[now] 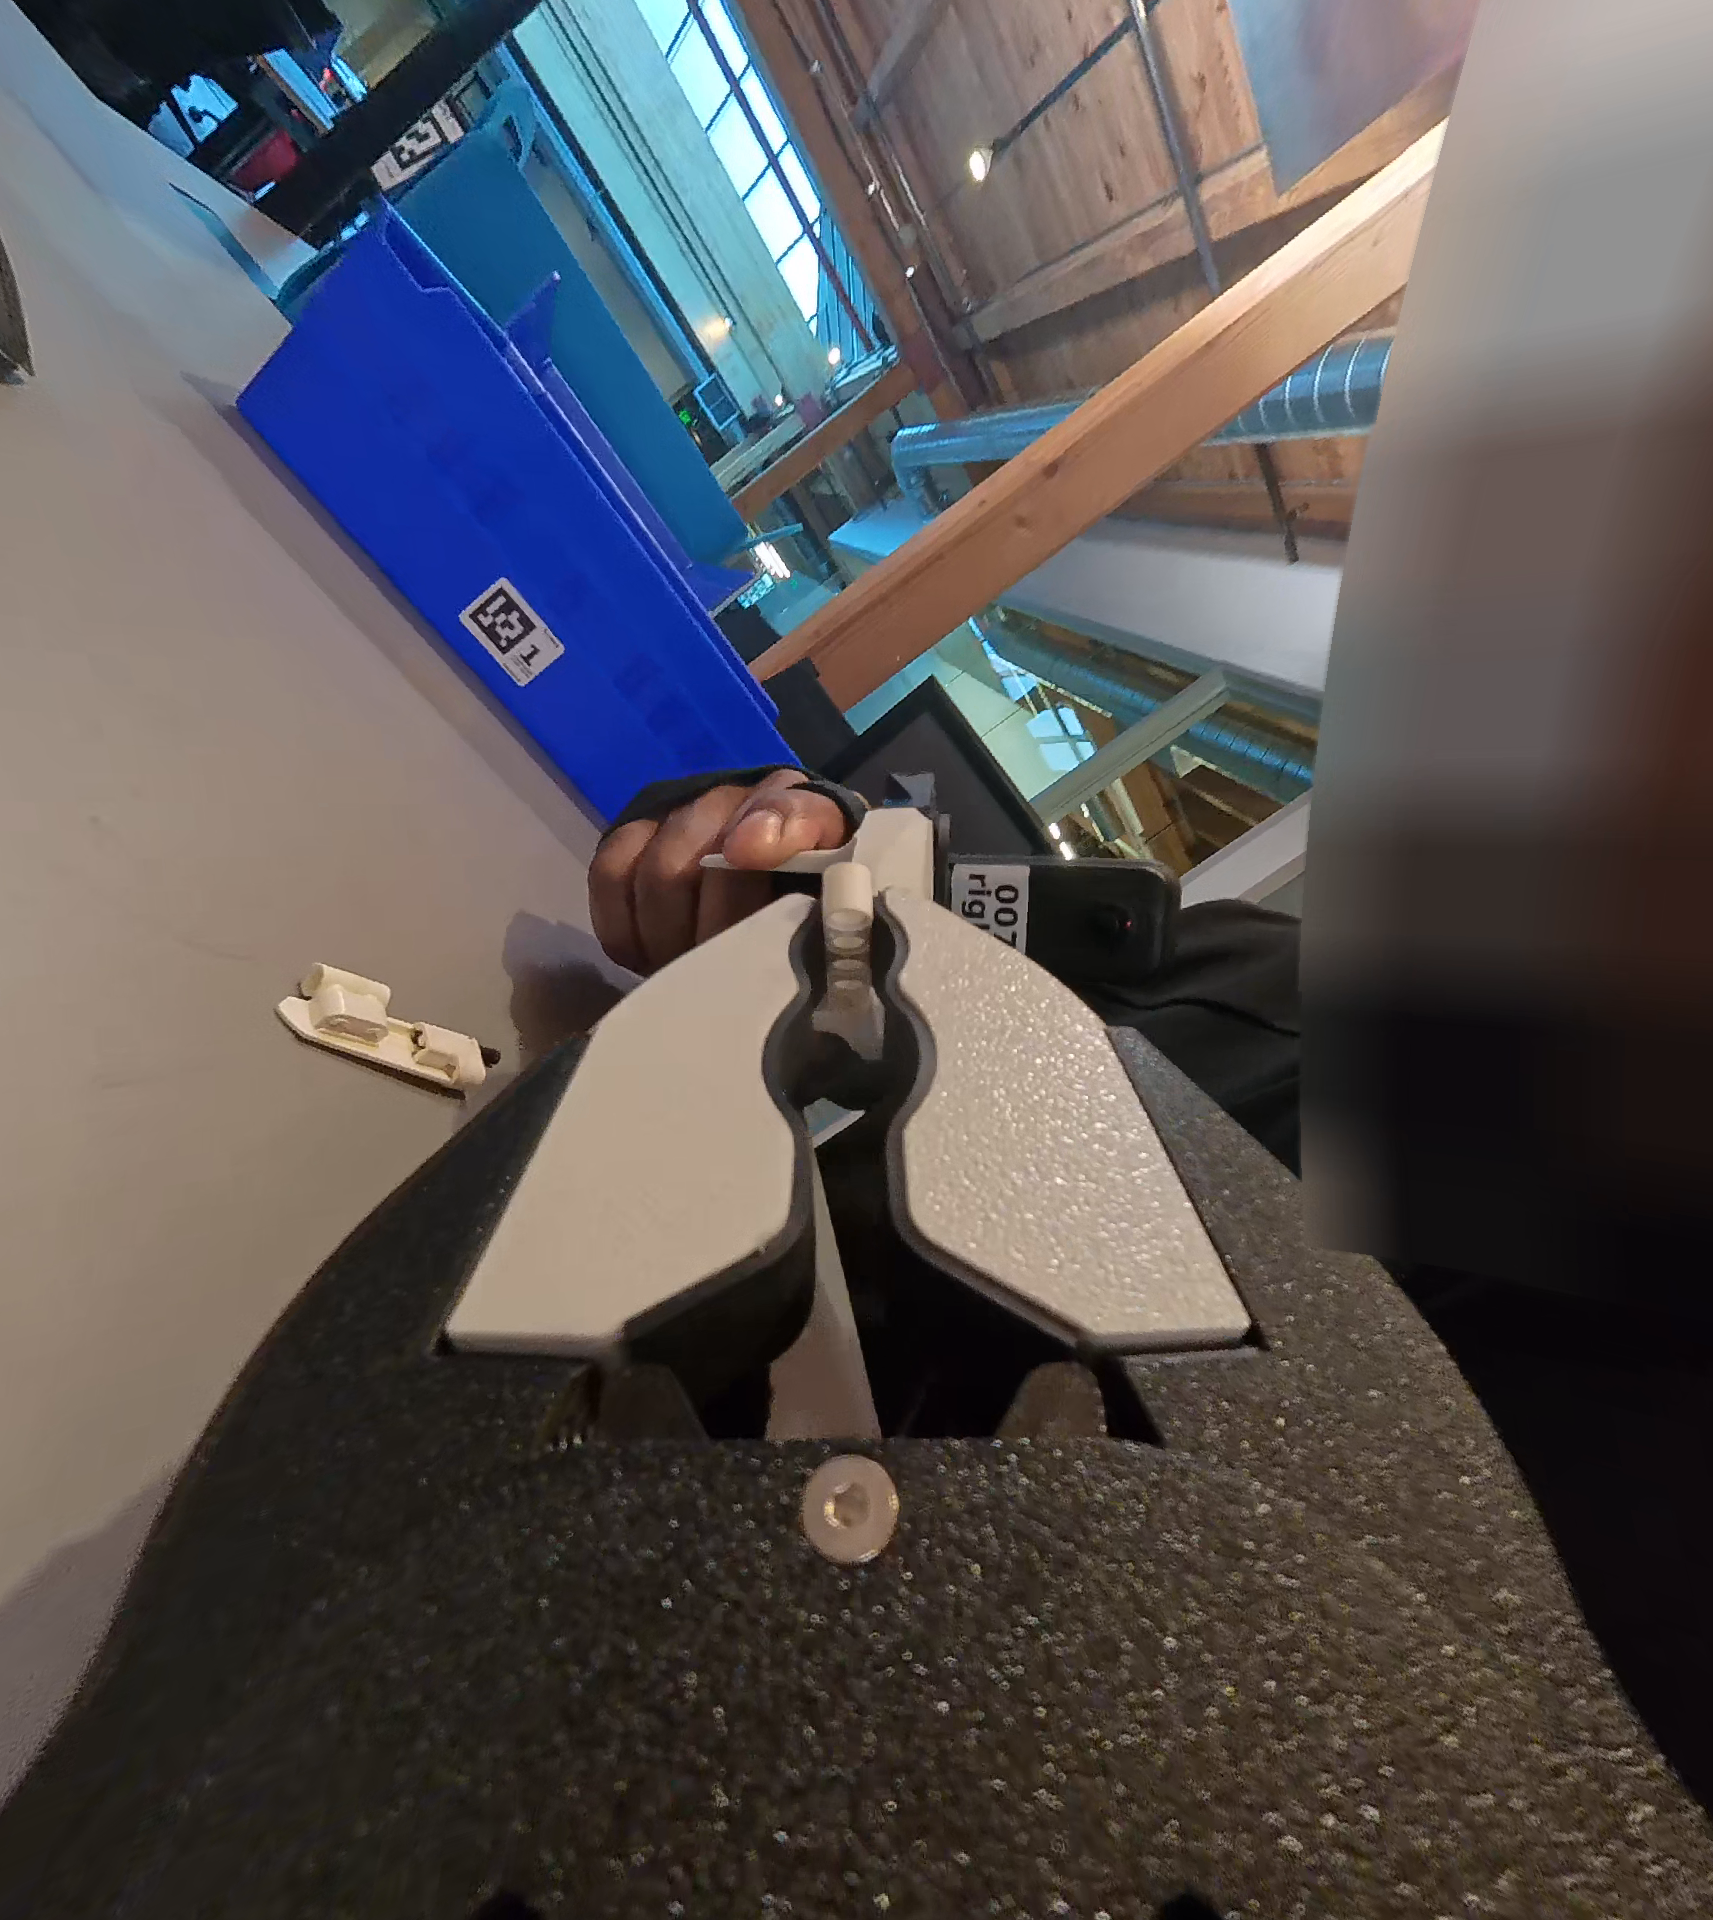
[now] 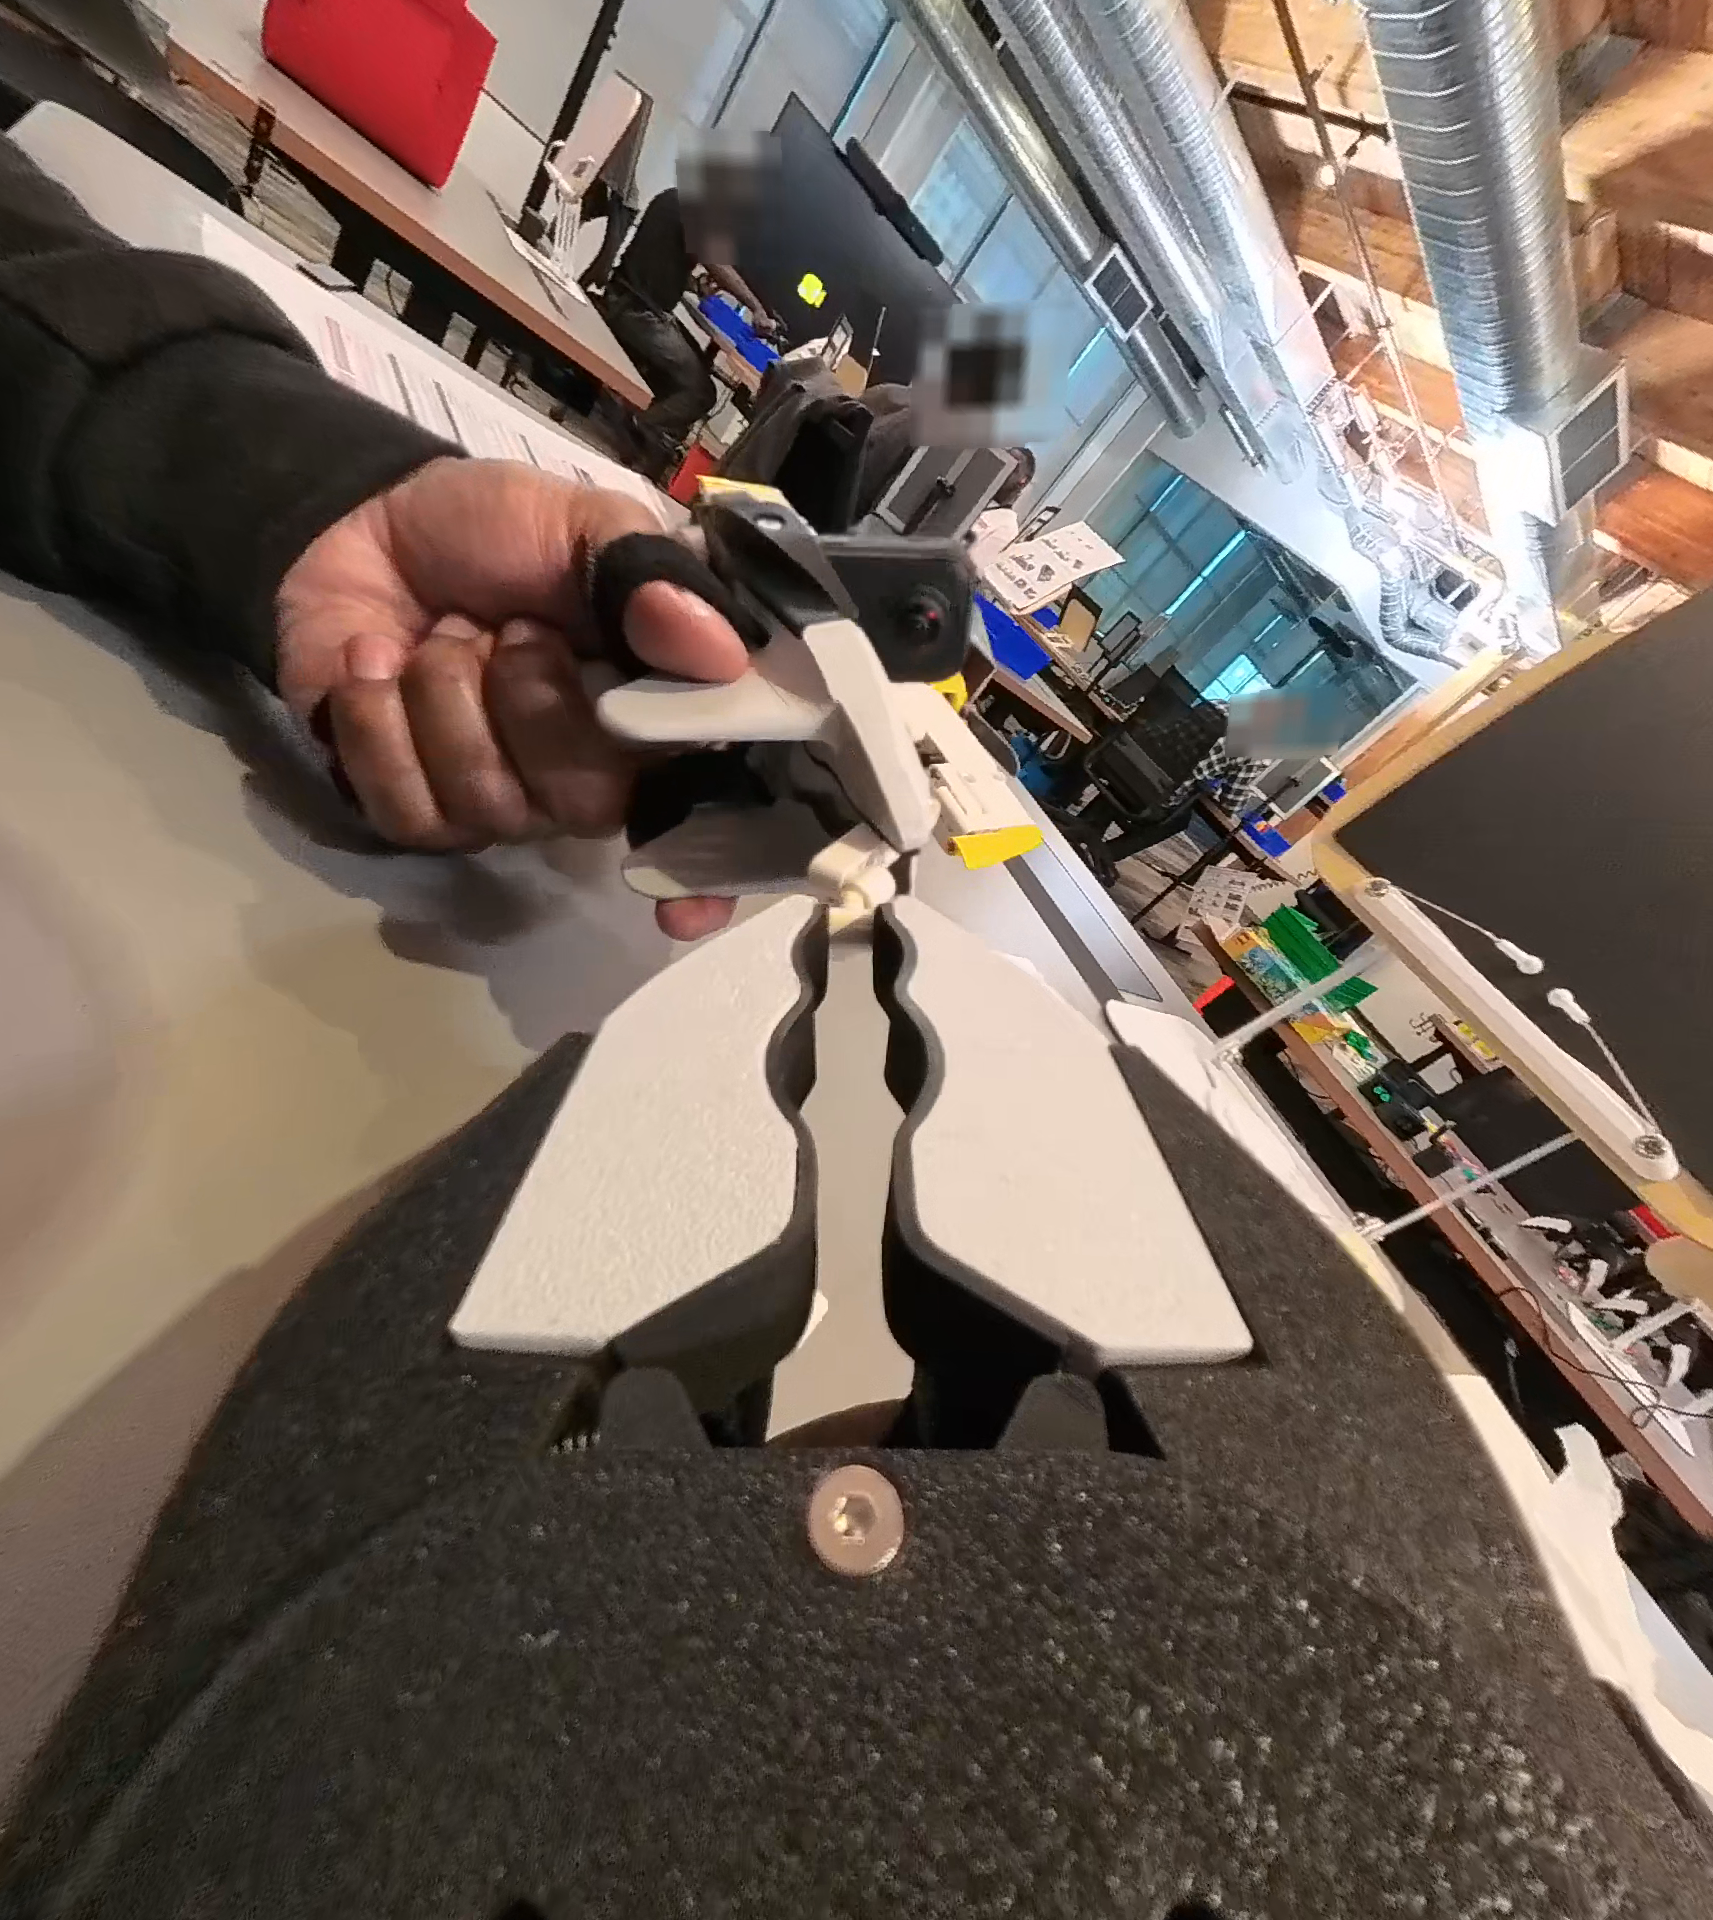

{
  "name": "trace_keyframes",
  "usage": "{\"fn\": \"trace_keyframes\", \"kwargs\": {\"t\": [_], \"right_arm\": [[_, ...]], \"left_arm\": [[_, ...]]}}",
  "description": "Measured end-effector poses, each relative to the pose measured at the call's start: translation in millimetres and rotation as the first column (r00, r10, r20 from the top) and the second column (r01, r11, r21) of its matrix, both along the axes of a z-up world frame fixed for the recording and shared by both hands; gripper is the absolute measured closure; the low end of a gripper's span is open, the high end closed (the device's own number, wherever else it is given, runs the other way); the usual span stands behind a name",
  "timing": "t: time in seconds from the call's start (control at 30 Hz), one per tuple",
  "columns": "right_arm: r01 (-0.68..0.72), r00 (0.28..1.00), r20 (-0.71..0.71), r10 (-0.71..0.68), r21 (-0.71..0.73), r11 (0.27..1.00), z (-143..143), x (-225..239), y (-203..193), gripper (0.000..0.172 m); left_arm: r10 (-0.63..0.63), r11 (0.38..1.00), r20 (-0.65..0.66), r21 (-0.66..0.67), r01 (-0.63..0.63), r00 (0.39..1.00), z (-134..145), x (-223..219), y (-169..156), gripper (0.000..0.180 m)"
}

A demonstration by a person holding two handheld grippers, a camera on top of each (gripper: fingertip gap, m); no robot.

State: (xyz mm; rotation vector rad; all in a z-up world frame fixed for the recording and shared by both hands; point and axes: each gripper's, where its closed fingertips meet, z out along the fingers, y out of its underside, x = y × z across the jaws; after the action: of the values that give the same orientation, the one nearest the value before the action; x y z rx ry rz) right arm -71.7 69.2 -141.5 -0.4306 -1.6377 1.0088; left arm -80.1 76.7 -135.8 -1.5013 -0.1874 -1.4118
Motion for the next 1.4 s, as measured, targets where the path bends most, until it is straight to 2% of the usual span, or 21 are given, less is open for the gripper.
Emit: {"fn": "trace_keyframes", "kwargs": {"t": [0.27,1.03,1.4], "right_arm": [[0.044,0.999,-0.010,-0.044,0.000,0.999,0.2,-3.5,3.8,0.164],[0.044,0.999,-0.011,-0.044,0.003,0.999,0.4,-5.4,-2.7,0.164],[0.020,0.999,0.025,-0.021,0.019,1.000,-7.7,-6.7,-8.1,0.164]], "left_arm": [[0.045,0.999,0.069,-0.005,-0.044,0.997,0.0,-4.1,5.7,0.173],[0.071,0.997,-0.006,-0.030,-0.072,0.997,-6.4,2.9,10.4,0.173],[0.072,0.997,0.051,-0.015,-0.071,0.996,-2.1,0.9,10.3,0.173]]}}
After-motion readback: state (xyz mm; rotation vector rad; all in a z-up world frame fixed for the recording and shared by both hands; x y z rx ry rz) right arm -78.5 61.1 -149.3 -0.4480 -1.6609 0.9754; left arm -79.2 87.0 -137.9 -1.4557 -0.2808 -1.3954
